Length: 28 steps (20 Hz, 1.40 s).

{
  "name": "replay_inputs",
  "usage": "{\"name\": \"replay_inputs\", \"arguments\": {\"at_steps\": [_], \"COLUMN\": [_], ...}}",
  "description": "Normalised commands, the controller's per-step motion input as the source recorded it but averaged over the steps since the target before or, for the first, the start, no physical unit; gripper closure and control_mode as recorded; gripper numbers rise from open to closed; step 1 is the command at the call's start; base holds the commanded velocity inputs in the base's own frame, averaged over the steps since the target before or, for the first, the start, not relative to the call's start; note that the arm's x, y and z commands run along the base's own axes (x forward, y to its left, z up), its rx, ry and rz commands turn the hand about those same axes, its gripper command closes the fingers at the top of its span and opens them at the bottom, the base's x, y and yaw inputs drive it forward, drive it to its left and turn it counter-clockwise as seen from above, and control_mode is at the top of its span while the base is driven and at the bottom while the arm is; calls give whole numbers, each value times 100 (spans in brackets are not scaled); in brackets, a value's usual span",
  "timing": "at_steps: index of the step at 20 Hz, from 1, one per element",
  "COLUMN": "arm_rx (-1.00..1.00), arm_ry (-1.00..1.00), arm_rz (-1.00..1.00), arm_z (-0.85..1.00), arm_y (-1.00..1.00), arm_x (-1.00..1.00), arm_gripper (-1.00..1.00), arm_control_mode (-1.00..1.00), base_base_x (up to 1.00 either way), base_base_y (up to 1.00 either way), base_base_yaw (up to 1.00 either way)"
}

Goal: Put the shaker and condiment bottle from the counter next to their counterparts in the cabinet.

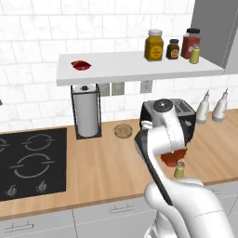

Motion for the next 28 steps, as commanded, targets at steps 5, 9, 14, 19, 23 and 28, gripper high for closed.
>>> {"name": "replay_inputs", "arguments": {"at_steps": [5, 9, 14, 19, 23, 28], "arm_rx": [0, 0, -2, -1, 0, -2], "arm_ry": [-3, -2, -12, -1, 6, 4], "arm_rz": [-57, -45, -35, -10, 0, 0], "arm_z": [-10, -27, -57, -21, 0, -2], "arm_y": [16, 5, -5, -2, -29, -8], "arm_x": [1, 4, 0, 1, 12, 29], "arm_gripper": [-100, -100, -100, -100, -100, -100], "arm_control_mode": [-100, -100, -100, -100, -100, -100], "base_base_x": [0, 0, 0, 0, 0, 0], "base_base_y": [0, 0, 0, 0, 0, 0], "base_base_yaw": [0, 0, 0, 0, 0, 0]}}
